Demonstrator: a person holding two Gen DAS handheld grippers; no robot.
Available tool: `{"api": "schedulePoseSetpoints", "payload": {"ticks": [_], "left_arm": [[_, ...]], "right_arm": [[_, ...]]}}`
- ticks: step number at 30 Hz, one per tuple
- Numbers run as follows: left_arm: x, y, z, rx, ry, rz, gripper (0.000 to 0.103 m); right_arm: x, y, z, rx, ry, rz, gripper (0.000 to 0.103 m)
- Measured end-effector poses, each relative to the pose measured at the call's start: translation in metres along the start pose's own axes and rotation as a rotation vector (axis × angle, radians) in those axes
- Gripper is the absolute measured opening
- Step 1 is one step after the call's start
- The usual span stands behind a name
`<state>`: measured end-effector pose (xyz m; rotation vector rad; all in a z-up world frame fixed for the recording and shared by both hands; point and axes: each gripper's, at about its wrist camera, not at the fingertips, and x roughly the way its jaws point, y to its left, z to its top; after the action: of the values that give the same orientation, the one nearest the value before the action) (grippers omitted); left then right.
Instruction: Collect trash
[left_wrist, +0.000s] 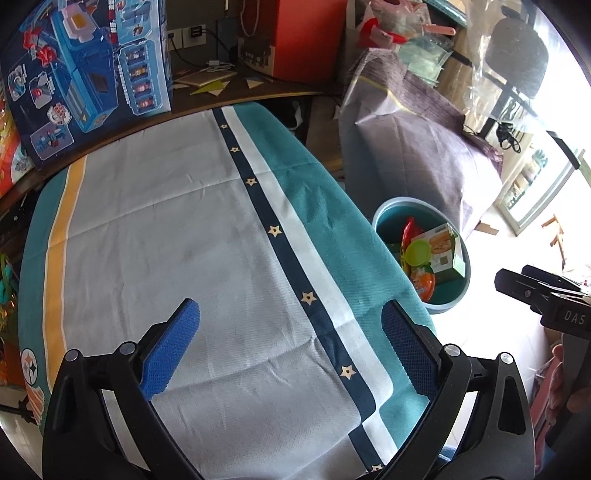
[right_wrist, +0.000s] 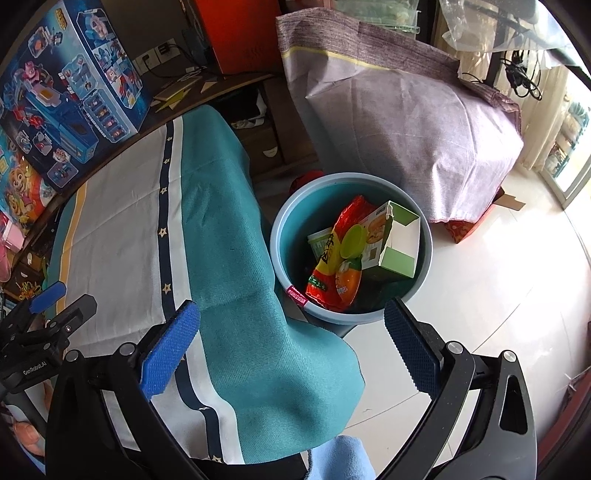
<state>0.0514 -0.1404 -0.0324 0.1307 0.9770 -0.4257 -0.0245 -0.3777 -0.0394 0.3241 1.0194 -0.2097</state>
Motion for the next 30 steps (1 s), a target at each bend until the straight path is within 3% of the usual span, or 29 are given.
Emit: {"api": "schedulePoseSetpoints", "payload": {"ticks": [5,11,30], "left_arm": [[0.001,0.001,-0.002,-0.002,-0.010,-0.026,0.099],[0.003,-0.003,-0.003,0.023,-0.022,0.020,0.099],[0.005,-0.005,-0.004,0.037,-0.015,0.036,0.099]], "right_arm": [[0.005,-0.003,0.000,0.010,0.012,-0.005,0.096],[0.007,-0.006,0.003,0.017,0.013,-0.017,0.096],[0.013,-0.006,0.002,0.015,0.025,-0.031,0.096]]}}
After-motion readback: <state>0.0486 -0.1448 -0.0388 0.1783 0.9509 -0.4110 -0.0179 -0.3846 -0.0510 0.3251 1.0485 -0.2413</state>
